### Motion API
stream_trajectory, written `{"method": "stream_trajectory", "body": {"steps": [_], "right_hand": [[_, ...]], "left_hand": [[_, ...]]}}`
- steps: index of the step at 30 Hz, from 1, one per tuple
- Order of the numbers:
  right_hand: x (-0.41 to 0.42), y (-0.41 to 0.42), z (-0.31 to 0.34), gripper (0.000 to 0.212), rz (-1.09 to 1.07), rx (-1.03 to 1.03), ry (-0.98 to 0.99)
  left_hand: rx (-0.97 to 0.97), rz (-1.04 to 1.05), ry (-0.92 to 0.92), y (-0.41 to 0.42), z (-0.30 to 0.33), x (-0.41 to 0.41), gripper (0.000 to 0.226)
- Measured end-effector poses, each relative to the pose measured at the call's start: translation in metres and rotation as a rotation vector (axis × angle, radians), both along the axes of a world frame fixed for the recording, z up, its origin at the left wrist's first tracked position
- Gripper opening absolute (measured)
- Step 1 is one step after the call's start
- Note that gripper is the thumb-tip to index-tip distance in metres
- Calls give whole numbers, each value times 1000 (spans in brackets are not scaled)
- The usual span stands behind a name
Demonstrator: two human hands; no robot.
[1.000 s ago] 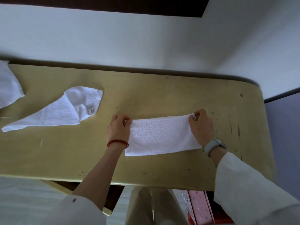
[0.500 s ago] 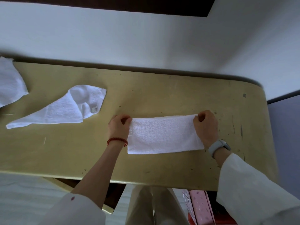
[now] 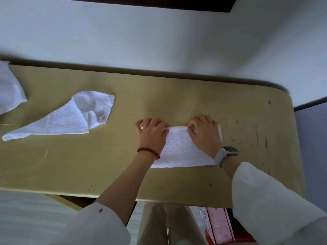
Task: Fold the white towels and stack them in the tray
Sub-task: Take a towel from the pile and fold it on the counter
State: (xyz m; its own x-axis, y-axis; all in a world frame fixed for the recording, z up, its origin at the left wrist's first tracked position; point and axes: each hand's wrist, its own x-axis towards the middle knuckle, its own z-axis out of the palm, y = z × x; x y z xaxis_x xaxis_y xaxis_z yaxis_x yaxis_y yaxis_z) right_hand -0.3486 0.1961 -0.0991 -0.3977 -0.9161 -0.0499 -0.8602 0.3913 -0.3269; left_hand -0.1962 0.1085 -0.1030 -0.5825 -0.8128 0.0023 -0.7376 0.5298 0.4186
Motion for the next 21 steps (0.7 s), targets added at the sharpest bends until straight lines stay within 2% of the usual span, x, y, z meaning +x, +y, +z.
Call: {"method": "stream_trajectory", "body": {"steps": [5, 9, 13, 19, 21], "right_hand": [[-5, -4, 0, 7, 20, 0, 37], [-5, -9, 0, 25, 43, 22, 126], [-2, -11, -1, 30, 74, 52, 201], [5, -3, -7, 17, 14, -137, 263], [12, 4, -8, 25, 40, -171, 257]], "left_hand": [[-24, -19, -23, 0, 0, 0, 10], [-40, -22, -20, -1, 0, -1, 9], [-50, -27, -15, -2, -2, 0, 9], [-158, -29, -24, 3, -2, -2, 22], [-235, -97, 0, 13, -4, 2, 30]]}}
